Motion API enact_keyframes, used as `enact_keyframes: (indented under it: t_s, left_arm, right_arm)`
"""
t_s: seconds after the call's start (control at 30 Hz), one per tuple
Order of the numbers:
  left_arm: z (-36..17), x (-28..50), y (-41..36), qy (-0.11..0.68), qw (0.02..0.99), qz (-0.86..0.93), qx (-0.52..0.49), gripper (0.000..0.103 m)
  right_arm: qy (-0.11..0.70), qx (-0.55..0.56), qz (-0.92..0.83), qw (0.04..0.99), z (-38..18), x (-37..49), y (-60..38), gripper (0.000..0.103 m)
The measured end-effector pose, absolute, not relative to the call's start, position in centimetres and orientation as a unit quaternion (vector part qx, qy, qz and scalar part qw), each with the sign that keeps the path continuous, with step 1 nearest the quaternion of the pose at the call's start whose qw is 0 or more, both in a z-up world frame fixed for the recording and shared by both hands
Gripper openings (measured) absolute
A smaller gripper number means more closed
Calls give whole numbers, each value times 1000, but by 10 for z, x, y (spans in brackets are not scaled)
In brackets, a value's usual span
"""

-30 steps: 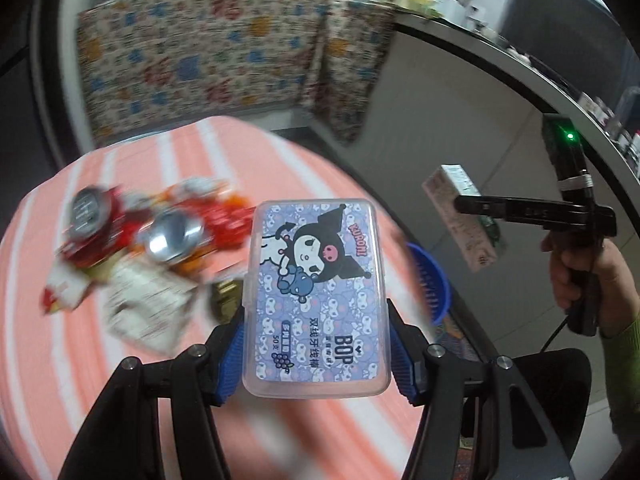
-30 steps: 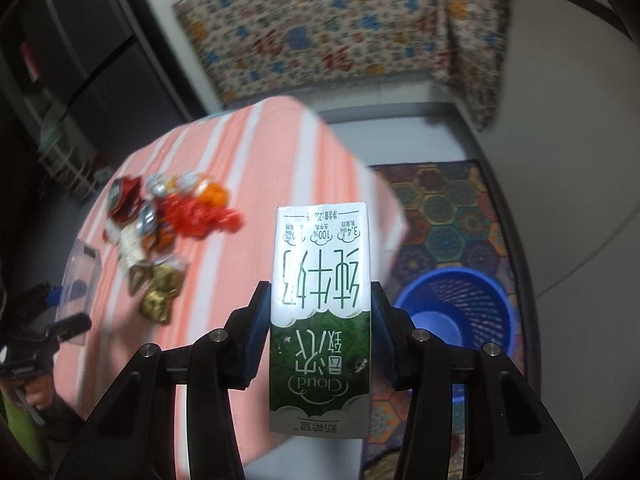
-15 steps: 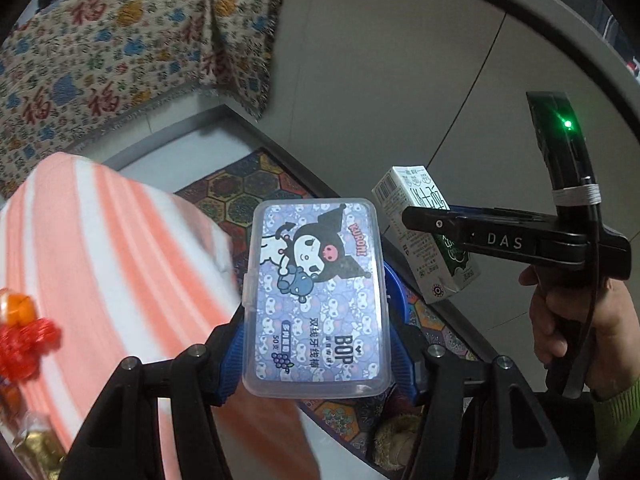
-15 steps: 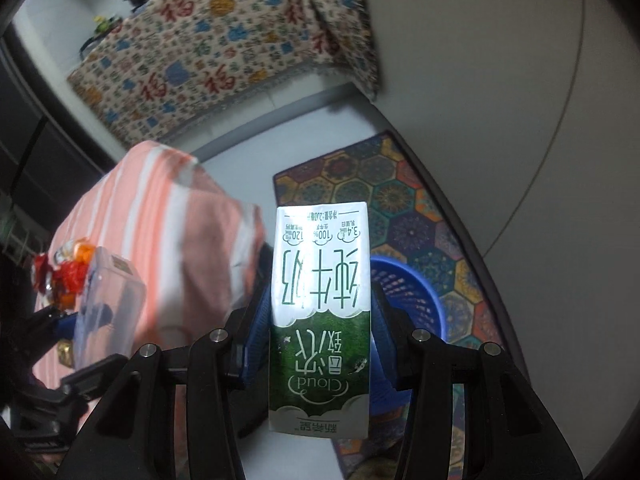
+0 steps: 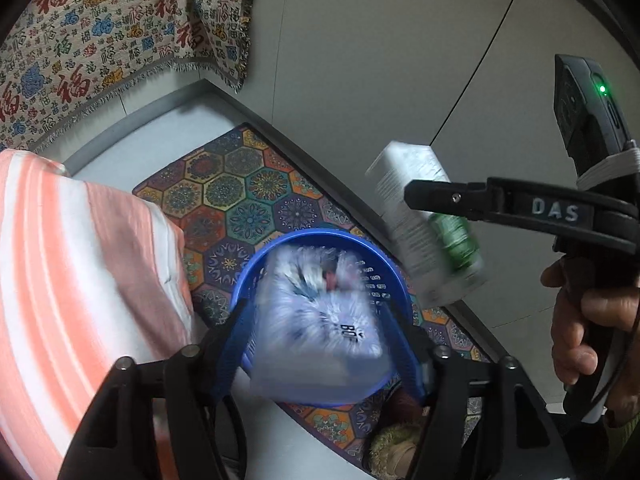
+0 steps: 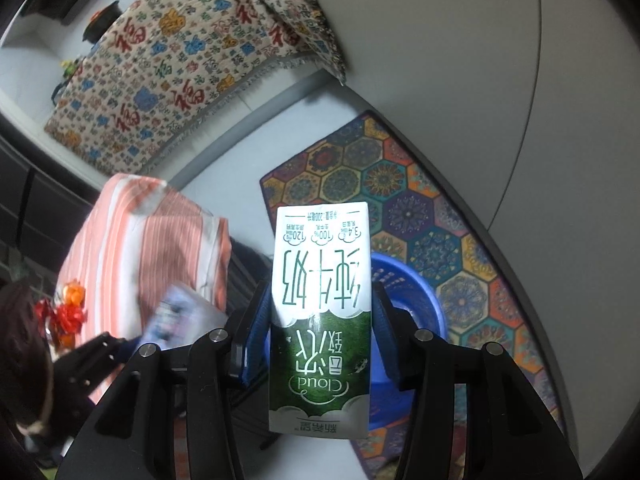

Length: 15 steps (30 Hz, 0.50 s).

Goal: Collect trash
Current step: 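Carry both items over the blue wastebasket and open both tools to drop them, then return both tools to the table and approach the gold foil wrapper with right tool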

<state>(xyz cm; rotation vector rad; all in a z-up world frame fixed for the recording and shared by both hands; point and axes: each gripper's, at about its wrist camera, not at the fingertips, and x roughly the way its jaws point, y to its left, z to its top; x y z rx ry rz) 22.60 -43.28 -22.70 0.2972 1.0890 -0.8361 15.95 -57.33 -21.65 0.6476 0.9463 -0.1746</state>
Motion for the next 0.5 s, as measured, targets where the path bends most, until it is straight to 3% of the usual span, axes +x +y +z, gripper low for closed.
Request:
enact_keyframes:
  t_s: [0.03, 0.07, 0.2, 0.5]
  left_arm:
    - [-230, 227, -434, 501, 764, -383, 136, 71]
    - [-231, 228, -435, 501, 765, -381, 136, 71]
    - [-220, 219, -425, 489, 776, -379, 124, 71]
    - [-154, 164, -347, 407, 832, -362, 103, 71]
  right_arm:
    - [448, 310, -82, 834, -218, 158, -574, 66]
    - [449, 314, -85, 833, -219, 157, -575, 70]
    - [442, 305, -99, 838, -211, 151, -577, 70]
    - [366, 182, -124, 904, -145, 132, -531, 82]
